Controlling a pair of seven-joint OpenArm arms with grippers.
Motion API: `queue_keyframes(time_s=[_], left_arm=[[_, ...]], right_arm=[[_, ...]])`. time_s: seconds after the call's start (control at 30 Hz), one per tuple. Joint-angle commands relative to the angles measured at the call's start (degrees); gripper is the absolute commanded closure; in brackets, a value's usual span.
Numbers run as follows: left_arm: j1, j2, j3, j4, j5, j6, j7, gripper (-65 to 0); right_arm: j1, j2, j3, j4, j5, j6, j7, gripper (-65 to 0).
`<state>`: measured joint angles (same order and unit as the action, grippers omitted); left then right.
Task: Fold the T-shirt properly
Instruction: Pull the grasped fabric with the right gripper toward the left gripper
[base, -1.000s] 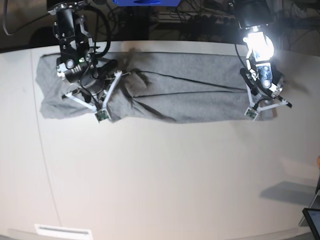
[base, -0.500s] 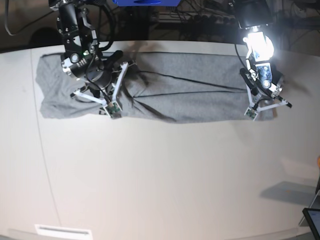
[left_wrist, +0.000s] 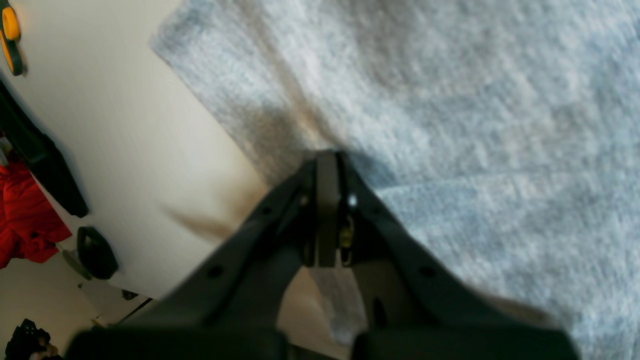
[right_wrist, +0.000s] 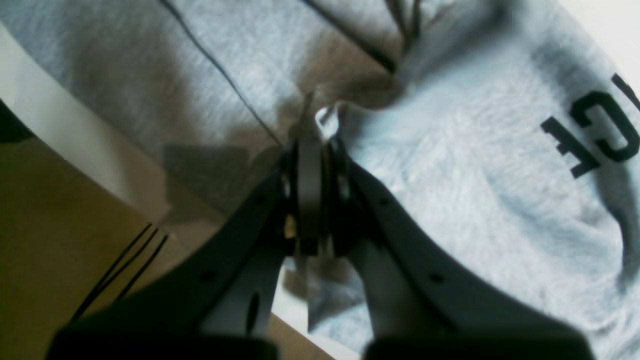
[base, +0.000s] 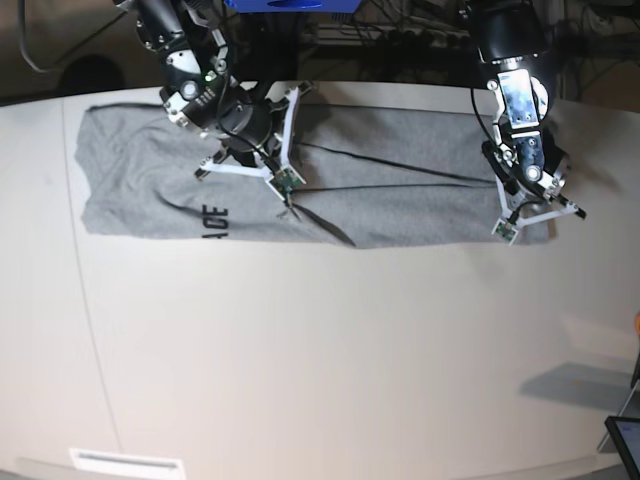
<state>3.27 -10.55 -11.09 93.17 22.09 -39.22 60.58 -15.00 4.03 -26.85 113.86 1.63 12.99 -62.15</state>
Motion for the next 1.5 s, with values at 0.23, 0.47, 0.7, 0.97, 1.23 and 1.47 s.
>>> queue_keyframes(time_s=[0.23, 0.47, 0.7, 0.97, 1.23, 1.47], left_arm=[[0.38, -0.14, 0.24, -0.73, -0.86, -0.78, 1.01, 0.0], [0.38, -0.14, 0.24, -0.37, -0.86, -0.78, 1.01, 0.0], [0.56, -0.14, 0.06, -0.29, -0.77, -0.78, 1.01, 0.0], [0.82, -1.10, 0.24, -0.29, -0.94, -0.78, 1.01, 0.0], [0.91, -1.81, -0.29, -0.20, -1.03, -0.78, 1.01, 0.0], [0.91, -2.25, -0.29, -0.20, -1.12, -0.78, 1.01, 0.0]], right_arm=[[0.98, 1.20, -2.91, 1.17, 0.35, 0.15, 1.10, -0.3], [2.04, 1.55, -5.37, 0.99, 0.35, 0.15, 0.66, -0.3], [3.62, 2.60, -10.47, 0.82, 0.35, 0.15, 0.57, -0.4], [5.29, 2.69, -9.94, 0.82, 0.17, -0.38, -2.77, -2.6], [6.17, 2.52, -6.42, 0.91, 0.09, -0.38, -2.51, -23.5], [8.37, 2.96, 3.33, 0.99, 0.09, 0.06, -3.04, -24.4]])
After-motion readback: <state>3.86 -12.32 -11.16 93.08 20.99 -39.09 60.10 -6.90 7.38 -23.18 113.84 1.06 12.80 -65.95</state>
